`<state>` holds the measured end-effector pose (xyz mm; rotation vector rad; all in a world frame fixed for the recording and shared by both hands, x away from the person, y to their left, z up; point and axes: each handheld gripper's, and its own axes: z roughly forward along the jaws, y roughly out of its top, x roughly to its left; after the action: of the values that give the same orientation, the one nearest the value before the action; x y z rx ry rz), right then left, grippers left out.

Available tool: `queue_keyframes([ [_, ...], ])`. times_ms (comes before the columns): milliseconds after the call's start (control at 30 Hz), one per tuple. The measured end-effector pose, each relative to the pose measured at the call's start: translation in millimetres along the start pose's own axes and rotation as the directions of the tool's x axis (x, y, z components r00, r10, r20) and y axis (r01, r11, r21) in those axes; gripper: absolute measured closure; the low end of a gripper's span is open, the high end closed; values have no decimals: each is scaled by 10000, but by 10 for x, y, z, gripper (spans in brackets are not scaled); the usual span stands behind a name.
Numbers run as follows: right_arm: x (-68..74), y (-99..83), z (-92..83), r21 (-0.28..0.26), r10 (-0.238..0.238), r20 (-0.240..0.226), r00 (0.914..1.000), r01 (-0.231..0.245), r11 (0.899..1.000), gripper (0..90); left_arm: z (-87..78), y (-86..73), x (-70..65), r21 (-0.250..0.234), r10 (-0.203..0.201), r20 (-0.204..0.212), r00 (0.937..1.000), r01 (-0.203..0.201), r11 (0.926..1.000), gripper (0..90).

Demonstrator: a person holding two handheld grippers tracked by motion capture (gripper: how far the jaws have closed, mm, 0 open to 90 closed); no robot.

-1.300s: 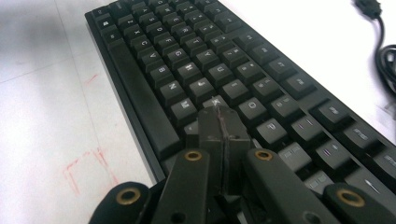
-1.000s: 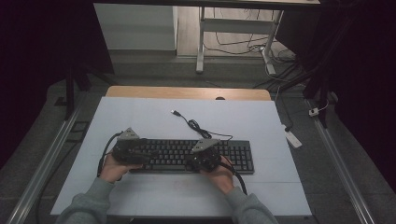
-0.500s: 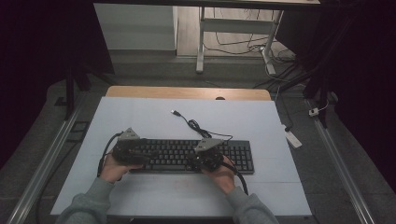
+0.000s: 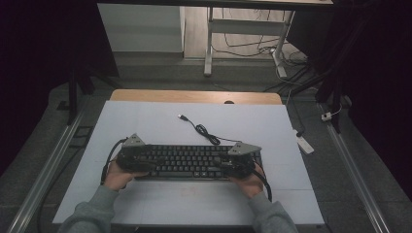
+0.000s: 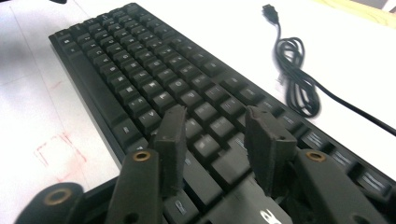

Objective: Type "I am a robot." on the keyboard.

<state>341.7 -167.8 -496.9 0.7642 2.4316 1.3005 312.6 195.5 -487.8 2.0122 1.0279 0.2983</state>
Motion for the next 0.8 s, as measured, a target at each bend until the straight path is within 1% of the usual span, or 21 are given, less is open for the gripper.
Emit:
queue_keyframes([
  [100,-38,-38,-57,-14,29,122,9999,-28,10000,558,3,-6,-7,-16,9,-49,10000,-9,10000,259],
  [200,-71,-79,-111,46,-54,236,9997,53,10000,547,-5,-21,-7,-32,39,-74,10000,-39,10000,260],
  [433,-163,-176,-267,12,12,454,9990,-13,10000,537,-46,-95,-34,-113,53,-211,9998,-56,9999,260],
  [533,-200,-245,-364,34,-20,647,9979,18,10000,535,-73,-146,-52,-140,65,-250,9997,-69,9999,260],
  [667,-260,-367,-528,18,138,905,9958,-140,9999,533,-136,-230,-69,-215,62,-344,9994,-69,9997,260],
  [800,-313,-500,-726,-75,273,1248,9918,-266,9996,528,-220,-316,-77,-347,28,-477,9989,-45,9994,261],
])
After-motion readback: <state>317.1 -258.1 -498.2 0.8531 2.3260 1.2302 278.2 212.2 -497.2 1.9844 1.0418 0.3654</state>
